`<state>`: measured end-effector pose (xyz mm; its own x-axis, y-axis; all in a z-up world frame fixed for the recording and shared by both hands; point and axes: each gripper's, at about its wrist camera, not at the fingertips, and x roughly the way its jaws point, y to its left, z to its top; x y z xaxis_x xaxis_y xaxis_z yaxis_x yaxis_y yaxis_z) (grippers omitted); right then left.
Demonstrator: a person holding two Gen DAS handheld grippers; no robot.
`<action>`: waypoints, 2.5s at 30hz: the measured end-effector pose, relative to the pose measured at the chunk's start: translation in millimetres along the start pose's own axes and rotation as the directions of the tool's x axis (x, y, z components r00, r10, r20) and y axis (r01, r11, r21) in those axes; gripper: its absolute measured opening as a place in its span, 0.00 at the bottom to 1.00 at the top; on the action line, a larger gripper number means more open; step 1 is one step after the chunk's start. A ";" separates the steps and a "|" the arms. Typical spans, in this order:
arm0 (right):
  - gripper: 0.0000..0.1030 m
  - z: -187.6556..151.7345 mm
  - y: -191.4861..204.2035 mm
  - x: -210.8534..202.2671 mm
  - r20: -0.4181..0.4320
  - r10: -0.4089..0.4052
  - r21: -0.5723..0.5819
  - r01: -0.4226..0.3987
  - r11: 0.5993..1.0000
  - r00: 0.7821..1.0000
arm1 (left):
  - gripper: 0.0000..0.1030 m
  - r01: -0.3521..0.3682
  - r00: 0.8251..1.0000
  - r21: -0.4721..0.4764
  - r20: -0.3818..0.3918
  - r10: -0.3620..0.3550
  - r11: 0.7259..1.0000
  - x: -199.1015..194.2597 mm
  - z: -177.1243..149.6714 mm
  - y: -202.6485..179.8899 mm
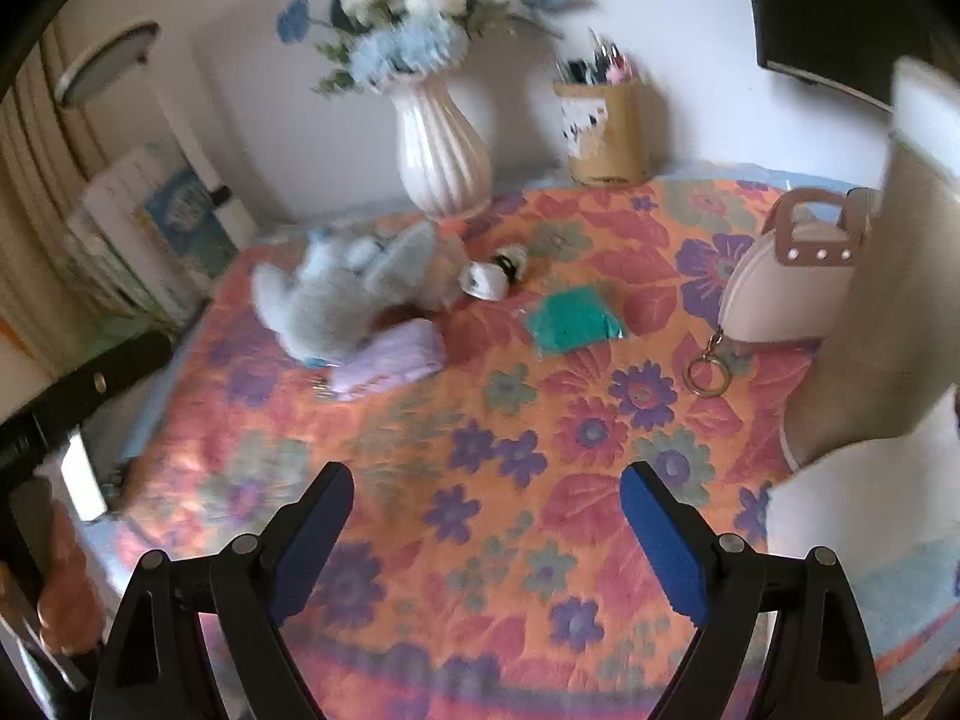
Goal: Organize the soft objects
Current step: 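Move both tools back over the quilt, left toward the grey plush bunny, right toward the green pouch, then grasp the grey plush bunny with the left tool while the right tool grasps the green pouch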
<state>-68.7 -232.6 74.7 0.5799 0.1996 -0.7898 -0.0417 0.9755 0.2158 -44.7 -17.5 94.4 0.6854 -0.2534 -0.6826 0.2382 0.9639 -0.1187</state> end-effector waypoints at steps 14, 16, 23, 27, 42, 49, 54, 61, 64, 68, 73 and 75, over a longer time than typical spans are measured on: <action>0.98 -14.9 -25.3 55.1 -0.043 -0.174 0.025 0.175 0.984 0.984 | 0.81 -0.191 0.970 0.050 -0.144 0.196 0.980 84.2 -44.7 7.9; 1.00 -13.9 -16.6 61.3 -0.061 -0.199 -0.008 0.198 0.980 0.978 | 0.82 -0.178 0.973 0.071 -0.136 0.186 0.981 82.0 -46.6 3.7; 1.00 -14.3 -11.3 67.1 -0.074 -0.230 -0.039 0.228 0.973 0.970 | 0.83 -0.148 0.976 0.044 -0.154 0.153 0.988 83.9 -47.1 9.5; 1.00 -14.4 -11.3 66.4 -0.074 -0.232 -0.041 0.229 0.973 0.970 | 0.84 -0.149 0.976 0.048 -0.154 0.154 0.988 85.0 -46.4 10.0; 1.00 -11.6 -16.5 66.3 -0.104 -0.206 -0.014 0.205 0.979 0.973 | 0.84 -0.064 0.991 0.021 -0.120 0.066 0.998 69.8 -42.4 11.7; 0.88 13.9 -40.8 61.5 -0.139 0.145 0.272 -0.103 0.957 0.980 | 0.84 0.082 0.995 -0.049 -0.050 -0.084 0.995 39.6 -3.6 18.1; 0.59 32.8 -53.8 82.7 -0.108 0.176 0.368 -0.125 0.921 0.978 | 0.84 0.073 0.995 -0.041 -0.063 -0.076 0.996 61.8 19.9 14.4; 0.59 54.9 -61.3 99.2 -0.046 0.123 0.429 -0.091 0.898 0.991 | 0.83 0.045 0.997 -0.053 -0.065 -0.049 0.998 93.0 32.0 8.7; 0.59 65.3 -58.5 105.4 -0.029 0.065 0.407 -0.048 0.912 0.997 | 0.83 0.031 0.998 -0.019 -0.055 -0.032 0.999 100.4 35.7 0.6; 0.59 74.6 -49.5 113.2 -0.010 -0.016 0.356 0.018 0.934 1.000 | 0.83 0.017 0.999 -0.014 -0.047 -0.018 1.000 107.1 38.7 -1.5; 0.52 74.6 -39.1 119.9 0.034 -0.105 0.285 0.091 0.954 0.994 | 0.75 -0.013 0.999 0.018 -0.042 0.014 1.000 113.2 36.4 -5.2; 0.41 73.6 -35.4 119.3 0.028 -0.160 0.265 0.147 0.953 0.987 | 0.68 -0.020 0.999 0.028 -0.029 0.021 0.999 111.3 35.7 -6.5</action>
<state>61.8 -250.2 15.1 0.6018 0.0381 -0.7977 0.2609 0.9347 0.2415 54.6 -54.9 44.9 0.6703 -0.2309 -0.7053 0.2439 0.9661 -0.0846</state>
